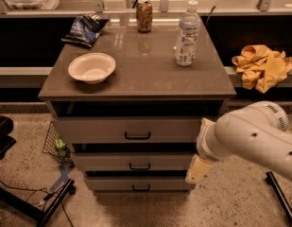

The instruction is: Open bottom drawer

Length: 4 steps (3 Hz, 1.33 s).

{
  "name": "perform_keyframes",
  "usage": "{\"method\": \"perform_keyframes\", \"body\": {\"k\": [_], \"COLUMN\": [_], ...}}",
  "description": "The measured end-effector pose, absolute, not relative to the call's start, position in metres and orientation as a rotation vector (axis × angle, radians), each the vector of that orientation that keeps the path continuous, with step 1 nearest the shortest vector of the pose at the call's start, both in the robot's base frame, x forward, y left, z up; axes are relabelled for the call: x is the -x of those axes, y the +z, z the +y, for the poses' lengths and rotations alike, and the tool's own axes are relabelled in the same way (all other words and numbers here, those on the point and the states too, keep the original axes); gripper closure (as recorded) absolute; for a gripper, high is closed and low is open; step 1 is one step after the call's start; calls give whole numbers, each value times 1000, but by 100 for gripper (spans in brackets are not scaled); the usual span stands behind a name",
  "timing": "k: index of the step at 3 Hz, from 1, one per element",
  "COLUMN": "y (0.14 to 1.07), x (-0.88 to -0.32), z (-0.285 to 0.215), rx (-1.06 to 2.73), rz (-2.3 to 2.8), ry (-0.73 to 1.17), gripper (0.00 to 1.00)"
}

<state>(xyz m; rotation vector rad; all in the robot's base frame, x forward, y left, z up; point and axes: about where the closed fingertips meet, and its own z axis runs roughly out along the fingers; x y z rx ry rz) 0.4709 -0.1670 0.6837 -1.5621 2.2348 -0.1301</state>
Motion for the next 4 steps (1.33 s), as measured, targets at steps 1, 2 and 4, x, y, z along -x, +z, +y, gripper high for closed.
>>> {"method": "perform_keyframes", "body": {"k": [1, 2, 4], "y": [667, 672, 654], "x": [-491, -504, -502], "z": [-146, -144, -148], "rx": [1540, 1500, 1501], "rz": [2133, 2096, 2099], "ry": [-235, -279, -264], "gripper": [0, 0, 0]}}
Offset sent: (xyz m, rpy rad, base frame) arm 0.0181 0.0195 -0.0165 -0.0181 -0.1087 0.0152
